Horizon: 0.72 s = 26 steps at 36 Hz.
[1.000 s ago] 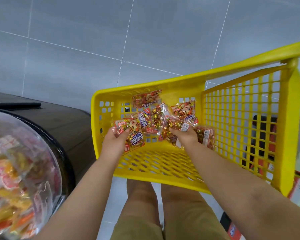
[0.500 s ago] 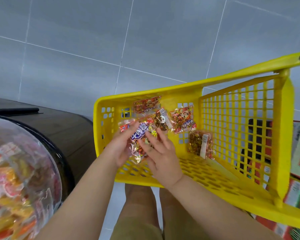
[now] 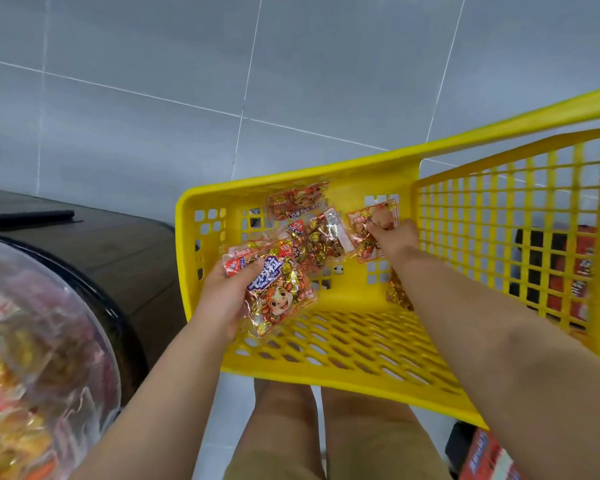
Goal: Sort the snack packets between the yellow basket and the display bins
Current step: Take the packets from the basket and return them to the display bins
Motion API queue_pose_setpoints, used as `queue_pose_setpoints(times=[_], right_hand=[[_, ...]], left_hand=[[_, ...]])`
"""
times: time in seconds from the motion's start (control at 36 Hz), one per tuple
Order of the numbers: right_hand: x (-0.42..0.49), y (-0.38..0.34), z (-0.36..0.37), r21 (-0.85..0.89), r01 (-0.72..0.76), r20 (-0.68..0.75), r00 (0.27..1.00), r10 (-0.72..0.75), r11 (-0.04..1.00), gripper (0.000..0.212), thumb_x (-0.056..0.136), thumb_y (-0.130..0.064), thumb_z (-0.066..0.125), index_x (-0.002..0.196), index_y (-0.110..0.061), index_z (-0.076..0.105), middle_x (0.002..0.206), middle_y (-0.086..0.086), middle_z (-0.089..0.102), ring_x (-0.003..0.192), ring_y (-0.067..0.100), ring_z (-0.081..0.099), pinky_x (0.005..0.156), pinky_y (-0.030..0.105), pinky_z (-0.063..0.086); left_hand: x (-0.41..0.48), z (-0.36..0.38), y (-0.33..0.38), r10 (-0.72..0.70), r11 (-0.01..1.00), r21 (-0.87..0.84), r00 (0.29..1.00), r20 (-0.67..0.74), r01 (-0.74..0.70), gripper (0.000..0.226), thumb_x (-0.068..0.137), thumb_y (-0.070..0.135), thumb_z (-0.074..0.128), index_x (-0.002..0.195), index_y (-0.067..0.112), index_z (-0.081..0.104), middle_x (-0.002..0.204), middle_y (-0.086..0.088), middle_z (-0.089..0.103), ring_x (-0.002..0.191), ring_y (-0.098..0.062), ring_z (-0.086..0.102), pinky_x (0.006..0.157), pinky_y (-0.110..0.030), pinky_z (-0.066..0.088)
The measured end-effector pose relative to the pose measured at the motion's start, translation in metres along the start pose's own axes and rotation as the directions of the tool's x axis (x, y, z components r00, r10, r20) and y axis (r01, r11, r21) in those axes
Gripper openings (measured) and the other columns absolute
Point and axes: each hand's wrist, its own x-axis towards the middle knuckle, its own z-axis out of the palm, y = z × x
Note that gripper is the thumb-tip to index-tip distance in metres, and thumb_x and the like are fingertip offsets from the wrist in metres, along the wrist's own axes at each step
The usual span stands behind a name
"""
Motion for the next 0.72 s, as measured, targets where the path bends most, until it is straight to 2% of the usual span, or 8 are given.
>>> queue_pose_setpoints(times=[0.14, 0.28, 0.36, 0.47, 0.53, 0.58, 0.72], right_hand=[[0.004, 0.003, 0.005, -0.055, 0.012, -0.041, 0.999, -0.015, 0.998, 0.074, 0.074, -0.052, 0.071, 0.122, 0.000, 0.050, 0.124, 0.019, 0.057, 0.115, 0.034, 0.053, 0.089, 0.036, 0.044], [-0.008, 0.006, 0.002, -0.102, 0.075, 0.103, 0.993, -0.064, 0.992, 0.062, 0.069, -0.060, 0.071, 0.101, -0.009, 0.062, 0.102, 0.010, 0.067, 0.097, 0.029, 0.062, 0.071, 0.029, 0.045], [-0.019, 0.003, -0.003, 0.002, 0.142, 0.110, 0.984, -0.142, 0.990, 0.056, 0.074, -0.047, 0.074, 0.111, -0.009, 0.058, 0.109, 0.009, 0.065, 0.102, 0.028, 0.060, 0.080, 0.032, 0.048], [-0.050, 0.001, -0.023, 0.166, 0.213, -0.024, 0.977, -0.212, 0.963, 0.039, 0.083, -0.029, 0.071, 0.108, -0.008, 0.051, 0.095, 0.004, 0.057, 0.085, 0.020, 0.053, 0.064, 0.026, 0.036], [-0.069, 0.004, -0.039, 0.215, 0.211, -0.069, 0.977, -0.201, 0.953, 0.036, 0.085, -0.027, 0.068, 0.111, -0.012, 0.050, 0.092, -0.001, 0.054, 0.081, 0.017, 0.051, 0.058, 0.024, 0.035], [-0.089, 0.010, -0.055, 0.237, 0.205, -0.079, 0.978, -0.191, 0.950, 0.037, 0.086, -0.027, 0.066, 0.116, -0.014, 0.048, 0.094, -0.001, 0.055, 0.081, 0.017, 0.052, 0.065, 0.025, 0.038], [-0.143, 0.031, -0.095, 0.260, 0.245, -0.062, 0.970, -0.237, 0.934, 0.052, 0.080, -0.012, 0.068, 0.128, -0.010, 0.048, 0.104, 0.001, 0.056, 0.091, 0.014, 0.052, 0.077, 0.026, 0.041]], left_hand=[[0.001, -0.001, -0.002, 0.026, 0.999, 0.018, 1.000, -0.011, -0.026, 0.022, 0.081, 0.015, 0.074, 0.097, 0.026, 0.063, 0.081, 0.004, 0.076, 0.071, -0.014, 0.073, 0.047, -0.025, 0.054], [-0.001, -0.003, -0.002, 0.001, 1.000, 0.012, 0.999, -0.035, -0.001, 0.022, 0.079, 0.017, 0.076, 0.098, 0.020, 0.065, 0.084, -0.003, 0.076, 0.075, -0.021, 0.074, 0.051, -0.030, 0.056], [-0.003, -0.004, 0.000, 0.011, 0.998, 0.061, 0.999, -0.032, -0.009, 0.022, 0.078, 0.020, 0.077, 0.097, 0.020, 0.066, 0.085, -0.003, 0.076, 0.076, -0.020, 0.074, 0.055, -0.029, 0.057], [-0.016, -0.007, 0.006, 0.030, 0.993, 0.112, 0.999, -0.026, -0.027, 0.023, 0.078, 0.022, 0.077, 0.098, 0.019, 0.068, 0.086, -0.001, 0.076, 0.074, -0.015, 0.073, 0.057, -0.027, 0.056], [-0.028, -0.007, 0.010, 0.030, 0.992, 0.121, 1.000, 0.004, -0.030, 0.027, 0.078, 0.022, 0.077, 0.103, 0.017, 0.067, 0.089, -0.003, 0.076, 0.080, -0.020, 0.074, 0.067, -0.036, 0.060], [-0.043, -0.009, 0.016, 0.040, 0.991, 0.124, 0.999, 0.036, -0.044, 0.028, 0.078, 0.020, 0.077, 0.104, 0.014, 0.068, 0.092, -0.008, 0.076, 0.085, -0.027, 0.073, 0.081, -0.050, 0.057], [-0.084, -0.018, 0.032, 0.095, 0.986, 0.129, 0.994, 0.062, -0.102, 0.024, 0.077, 0.017, 0.079, 0.099, 0.011, 0.070, 0.094, -0.015, 0.074, 0.089, -0.038, 0.071, 0.086, -0.062, 0.051]])
